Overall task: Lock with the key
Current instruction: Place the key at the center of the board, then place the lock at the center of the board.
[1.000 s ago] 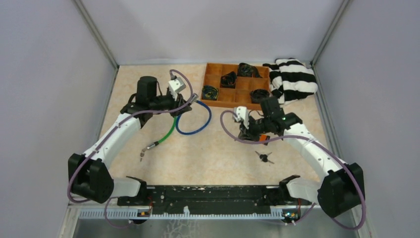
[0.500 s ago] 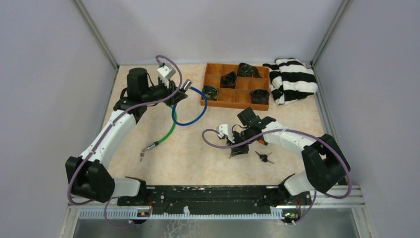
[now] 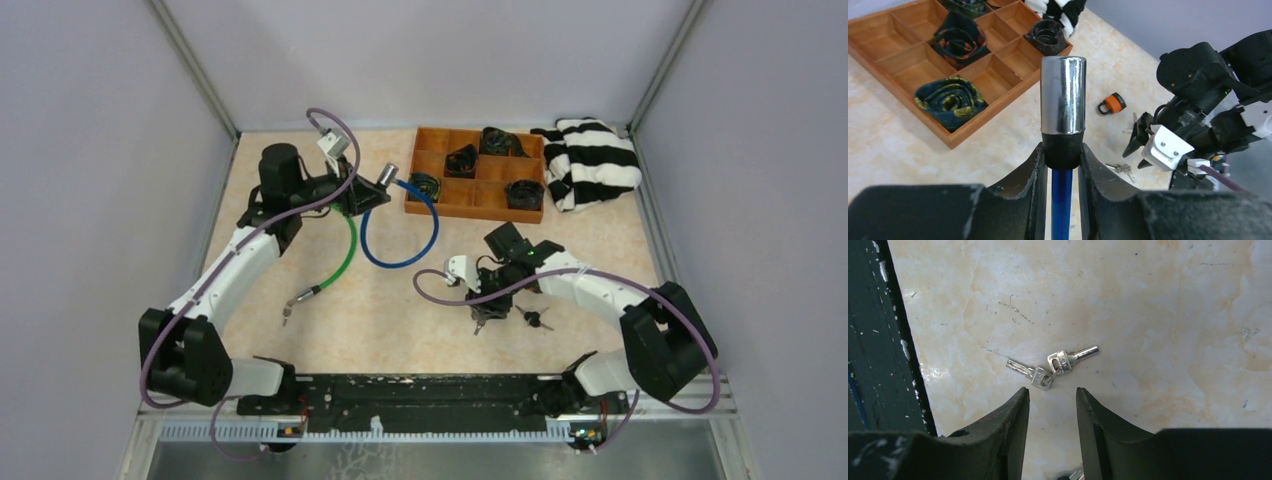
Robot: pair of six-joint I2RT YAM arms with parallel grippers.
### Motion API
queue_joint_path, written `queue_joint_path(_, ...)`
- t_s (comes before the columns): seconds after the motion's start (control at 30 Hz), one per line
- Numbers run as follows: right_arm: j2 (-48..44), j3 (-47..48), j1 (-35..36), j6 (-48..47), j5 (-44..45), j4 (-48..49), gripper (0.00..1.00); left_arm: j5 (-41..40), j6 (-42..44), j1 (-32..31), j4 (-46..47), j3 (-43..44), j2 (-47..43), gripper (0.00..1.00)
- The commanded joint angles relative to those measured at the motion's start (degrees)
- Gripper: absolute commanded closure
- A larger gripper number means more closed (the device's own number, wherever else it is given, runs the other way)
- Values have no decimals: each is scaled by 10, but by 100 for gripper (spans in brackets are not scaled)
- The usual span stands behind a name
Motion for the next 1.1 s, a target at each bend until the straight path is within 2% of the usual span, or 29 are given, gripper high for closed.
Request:
queue_joint_path(0.0, -57, 16, -8, 10, 27, -18, 60, 56, -105, 0, 110, -15, 21, 100)
queue_joint_path(0.23, -134, 21, -98, 65, -20, 1, 55, 68, -196, -12, 196, -33, 68, 100)
queue_joint_path(0.37, -174, -8, -146, 104, -45, 50, 52, 65, -206, -36, 209, -15, 113, 100)
queue_joint_path(0.53, -205, -22, -204, 141, -58, 81, 50, 53, -243, -58, 273, -12, 160, 100)
queue_joint_path(0.63, -218, -32, -220, 146, -56, 91, 47, 40, -240, -75, 281, 13, 190, 100)
queue_joint_path(0.67, -220, -33, -223, 147, -52, 92, 44, 37, -247, -81, 289, 19, 201, 100)
queue_joint_path(0.83, -228, -32, -249, 161, -31, 99, 17, 5, -294, -110, 345, 28, 260, 100)
queue_joint_path(0.87, -230, -33, -252, 162, -30, 99, 14, 2, -299, -113, 352, 34, 273, 100)
queue_joint_path(1.07, -238, -39, -256, 163, -39, 103, 12, 8, -325, -113, 370, 47, 341, 96)
